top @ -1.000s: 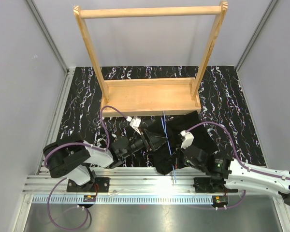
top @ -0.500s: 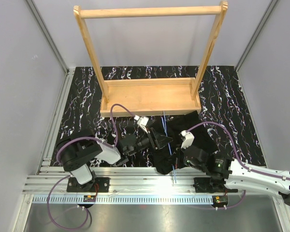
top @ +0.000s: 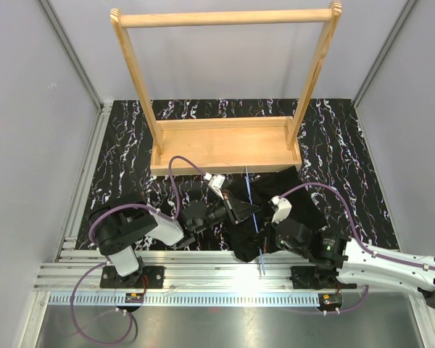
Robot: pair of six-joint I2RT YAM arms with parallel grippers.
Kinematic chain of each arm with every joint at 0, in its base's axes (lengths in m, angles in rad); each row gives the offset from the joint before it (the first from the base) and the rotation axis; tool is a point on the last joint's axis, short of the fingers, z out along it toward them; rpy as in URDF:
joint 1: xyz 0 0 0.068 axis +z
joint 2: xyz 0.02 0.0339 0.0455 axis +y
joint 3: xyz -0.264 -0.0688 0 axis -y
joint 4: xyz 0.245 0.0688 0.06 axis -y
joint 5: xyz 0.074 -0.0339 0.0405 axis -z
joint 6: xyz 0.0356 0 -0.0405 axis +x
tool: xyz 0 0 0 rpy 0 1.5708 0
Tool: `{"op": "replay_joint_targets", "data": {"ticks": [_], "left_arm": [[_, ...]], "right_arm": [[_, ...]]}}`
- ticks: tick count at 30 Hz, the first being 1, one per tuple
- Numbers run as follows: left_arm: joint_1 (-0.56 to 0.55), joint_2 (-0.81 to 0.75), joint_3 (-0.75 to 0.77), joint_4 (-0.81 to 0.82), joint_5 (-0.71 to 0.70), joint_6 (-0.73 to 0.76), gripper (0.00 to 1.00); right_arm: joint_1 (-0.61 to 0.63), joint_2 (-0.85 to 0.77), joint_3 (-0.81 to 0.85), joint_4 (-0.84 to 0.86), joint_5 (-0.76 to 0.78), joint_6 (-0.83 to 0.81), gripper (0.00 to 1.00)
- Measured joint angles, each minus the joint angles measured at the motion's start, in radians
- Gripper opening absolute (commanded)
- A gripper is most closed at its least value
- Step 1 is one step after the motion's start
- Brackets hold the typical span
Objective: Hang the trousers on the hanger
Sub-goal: Place trousers on hanger
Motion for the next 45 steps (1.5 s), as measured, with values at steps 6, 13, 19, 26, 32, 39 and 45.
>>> {"op": "replay_joint_targets", "data": {"ticks": [6,13,19,26,32,39,45], "left_arm": [[-0.002,-0.002,-0.014,0.021,-0.006,-0.032,0.0],[-0.004,-0.006,-0.095,0.042,-0.016,-0.044,0.0],[-0.002,-0.021,-0.125,0.053,-0.035,-0.043,0.0],[0.003,-0.051,-0.164,0.048,-0.056,-0.042,0.0],[0.006,-0.062,-0.178,0.04,-0.065,-0.042,0.0],[0.007,-0.075,-0.192,0.036,-0.069,-0.041,0.0],[0.007,-0.075,-0.192,0.035,-0.071,-0.041,0.0]], "right_arm": [[0.0,-0.014,0.0,-0.009,0.0,-0.001,0.13],[0.002,-0.092,0.056,-0.156,0.056,-0.005,0.57],[0.002,-0.174,0.136,-0.234,0.148,-0.035,0.84],[0.002,-0.035,0.214,-0.22,0.264,-0.106,1.0],[-0.043,0.106,0.234,-0.15,0.309,-0.168,1.0],[-0.304,0.122,0.224,0.017,0.185,-0.238,1.0],[-0.335,0.238,0.217,0.137,0.053,-0.257,1.0]]}}
